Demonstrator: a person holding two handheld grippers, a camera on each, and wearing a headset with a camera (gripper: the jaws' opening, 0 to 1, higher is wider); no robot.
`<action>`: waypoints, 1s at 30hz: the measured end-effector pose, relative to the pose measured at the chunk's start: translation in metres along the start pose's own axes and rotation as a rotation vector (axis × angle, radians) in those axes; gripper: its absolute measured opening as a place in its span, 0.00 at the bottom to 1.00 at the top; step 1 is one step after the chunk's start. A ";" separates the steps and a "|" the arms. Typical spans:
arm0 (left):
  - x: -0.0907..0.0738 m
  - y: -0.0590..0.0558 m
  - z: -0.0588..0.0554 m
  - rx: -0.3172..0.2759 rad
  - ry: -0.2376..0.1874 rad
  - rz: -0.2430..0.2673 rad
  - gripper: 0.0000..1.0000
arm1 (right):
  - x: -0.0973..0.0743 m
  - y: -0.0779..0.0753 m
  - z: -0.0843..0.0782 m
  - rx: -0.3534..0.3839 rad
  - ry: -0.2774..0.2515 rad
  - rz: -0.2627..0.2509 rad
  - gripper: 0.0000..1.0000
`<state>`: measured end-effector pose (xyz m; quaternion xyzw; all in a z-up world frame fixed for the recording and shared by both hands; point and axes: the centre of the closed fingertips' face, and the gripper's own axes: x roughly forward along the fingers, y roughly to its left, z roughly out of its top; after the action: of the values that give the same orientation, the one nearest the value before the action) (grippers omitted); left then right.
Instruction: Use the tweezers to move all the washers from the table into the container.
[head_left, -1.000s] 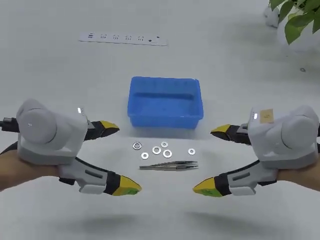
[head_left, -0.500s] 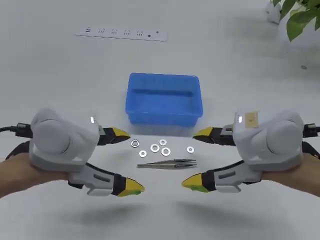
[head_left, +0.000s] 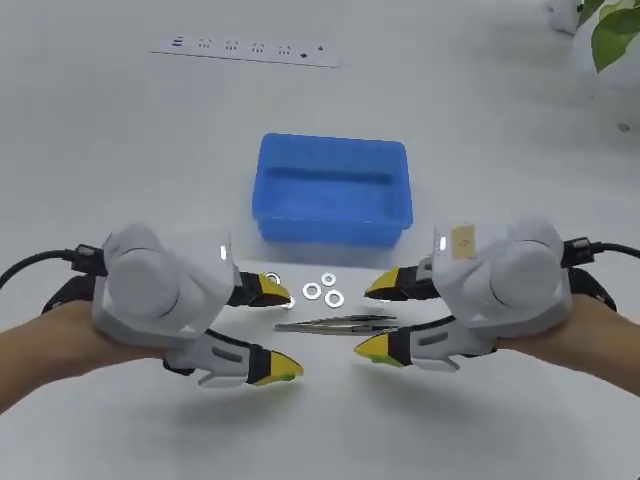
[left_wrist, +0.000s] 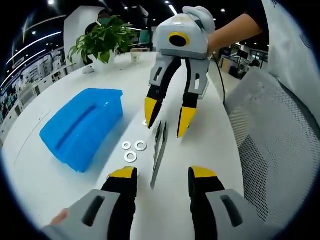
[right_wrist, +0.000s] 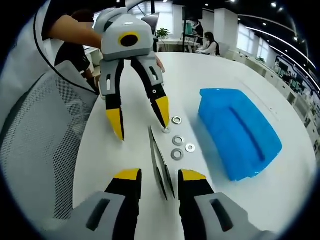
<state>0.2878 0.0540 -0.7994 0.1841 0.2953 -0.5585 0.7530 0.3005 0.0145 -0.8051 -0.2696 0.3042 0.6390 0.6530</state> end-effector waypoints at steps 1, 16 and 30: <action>0.001 0.000 0.001 0.002 -0.001 -0.001 0.44 | 0.002 -0.001 0.000 -0.006 0.001 -0.003 0.29; 0.015 0.005 -0.003 0.065 0.070 -0.035 0.33 | 0.012 -0.003 -0.003 -0.087 0.069 0.036 0.16; 0.017 0.009 -0.001 0.114 0.094 -0.026 0.29 | 0.014 -0.003 -0.003 -0.202 0.097 0.031 0.08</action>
<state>0.2995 0.0448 -0.8123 0.2489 0.3006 -0.5748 0.7193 0.3037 0.0214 -0.8176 -0.3598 0.2736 0.6627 0.5971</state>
